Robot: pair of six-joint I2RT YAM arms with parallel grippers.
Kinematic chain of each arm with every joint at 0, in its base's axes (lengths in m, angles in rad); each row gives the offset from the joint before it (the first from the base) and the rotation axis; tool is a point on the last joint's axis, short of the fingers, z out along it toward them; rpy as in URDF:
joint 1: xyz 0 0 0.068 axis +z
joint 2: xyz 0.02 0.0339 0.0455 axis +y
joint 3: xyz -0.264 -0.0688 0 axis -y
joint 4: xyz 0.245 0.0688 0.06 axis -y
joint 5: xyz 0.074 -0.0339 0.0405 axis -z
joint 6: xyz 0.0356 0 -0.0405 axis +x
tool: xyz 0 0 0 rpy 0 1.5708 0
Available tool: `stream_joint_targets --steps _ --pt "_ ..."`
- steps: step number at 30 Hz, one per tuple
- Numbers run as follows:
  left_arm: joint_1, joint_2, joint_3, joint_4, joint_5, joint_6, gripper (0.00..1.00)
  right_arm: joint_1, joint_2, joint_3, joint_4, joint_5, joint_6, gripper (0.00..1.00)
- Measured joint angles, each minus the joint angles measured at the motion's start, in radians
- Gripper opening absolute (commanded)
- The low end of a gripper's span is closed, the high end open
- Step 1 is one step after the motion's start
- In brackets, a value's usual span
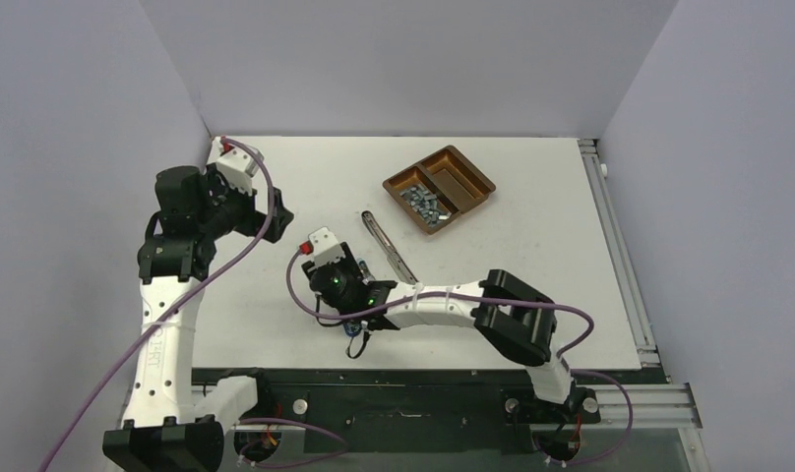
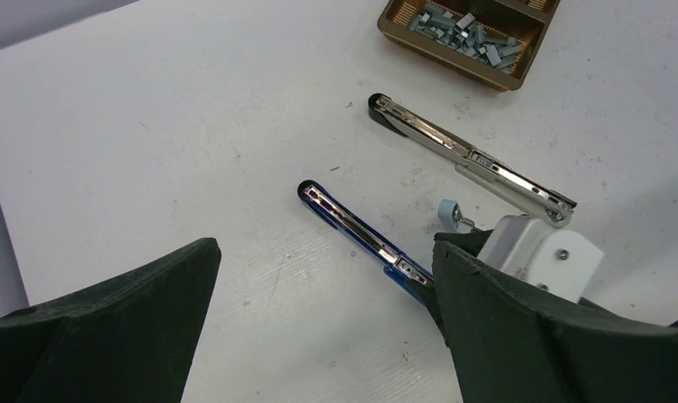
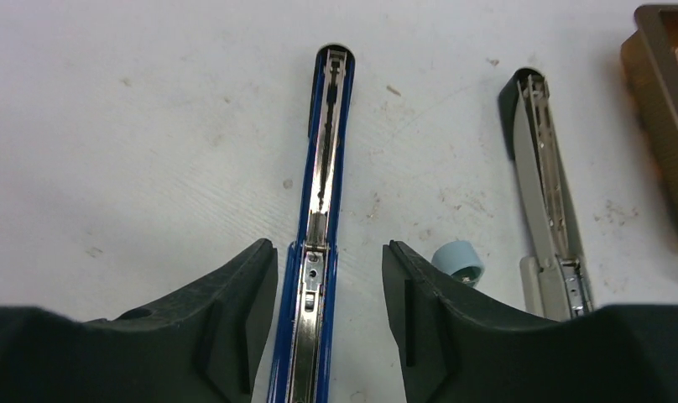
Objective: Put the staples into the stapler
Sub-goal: Adjust the stapler at the center of the board, then move the staple box to the center of the board.
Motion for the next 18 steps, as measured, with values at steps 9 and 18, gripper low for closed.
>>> stream_joint_targets --steps 9,18 --pt "0.0 0.044 0.075 -0.045 0.002 0.018 0.96 -0.198 -0.177 0.023 -0.006 -0.239 -0.083 0.81" --pt "0.0 0.094 0.1 -0.092 0.011 0.057 0.96 -0.713 -0.102 0.185 -0.035 -0.409 -0.089 0.77"
